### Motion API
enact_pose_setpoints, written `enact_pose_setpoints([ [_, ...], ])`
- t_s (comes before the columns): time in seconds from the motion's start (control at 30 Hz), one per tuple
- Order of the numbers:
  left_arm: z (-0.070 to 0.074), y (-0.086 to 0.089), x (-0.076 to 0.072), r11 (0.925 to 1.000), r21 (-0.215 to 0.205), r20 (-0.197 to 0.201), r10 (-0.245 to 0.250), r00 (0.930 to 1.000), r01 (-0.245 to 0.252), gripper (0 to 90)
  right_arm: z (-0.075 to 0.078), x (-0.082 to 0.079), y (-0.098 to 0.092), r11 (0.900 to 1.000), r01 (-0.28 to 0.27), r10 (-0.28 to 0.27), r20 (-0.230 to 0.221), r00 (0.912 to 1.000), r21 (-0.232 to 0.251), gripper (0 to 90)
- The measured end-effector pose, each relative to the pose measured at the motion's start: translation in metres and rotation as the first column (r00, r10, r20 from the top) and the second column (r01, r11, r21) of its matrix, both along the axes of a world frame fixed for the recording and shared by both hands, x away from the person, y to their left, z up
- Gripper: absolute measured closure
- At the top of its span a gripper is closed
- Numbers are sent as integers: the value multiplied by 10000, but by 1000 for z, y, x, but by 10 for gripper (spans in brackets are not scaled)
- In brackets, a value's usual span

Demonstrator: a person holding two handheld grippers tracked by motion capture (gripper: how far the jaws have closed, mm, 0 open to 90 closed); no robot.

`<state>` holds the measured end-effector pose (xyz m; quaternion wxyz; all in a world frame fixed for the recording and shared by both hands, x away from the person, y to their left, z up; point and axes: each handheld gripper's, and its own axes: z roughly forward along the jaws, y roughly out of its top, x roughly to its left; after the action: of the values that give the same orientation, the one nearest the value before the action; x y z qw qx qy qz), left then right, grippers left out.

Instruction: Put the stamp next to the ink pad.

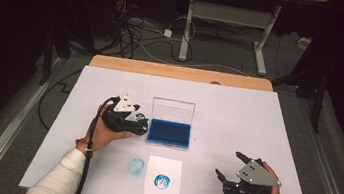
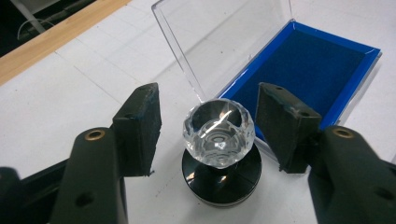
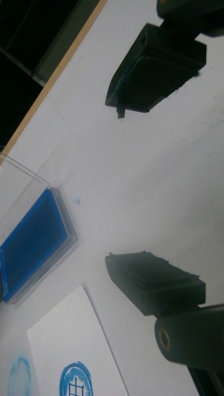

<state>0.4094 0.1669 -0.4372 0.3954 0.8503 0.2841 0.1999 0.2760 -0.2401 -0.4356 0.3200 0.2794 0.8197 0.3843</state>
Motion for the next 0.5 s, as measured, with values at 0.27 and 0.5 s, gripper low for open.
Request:
enact_pose_setpoints([
  [0.27,3,1,-2,9987,-326,213,408,9989,-401,239,-1,0,1,10000,-77,77,-39,10000,-43,202],
  [0.5,5,1,-4,9980,-353,326,530,9981,-518,167,-2,0,2,10000,-80,79,-52,10000,-40,201],
])
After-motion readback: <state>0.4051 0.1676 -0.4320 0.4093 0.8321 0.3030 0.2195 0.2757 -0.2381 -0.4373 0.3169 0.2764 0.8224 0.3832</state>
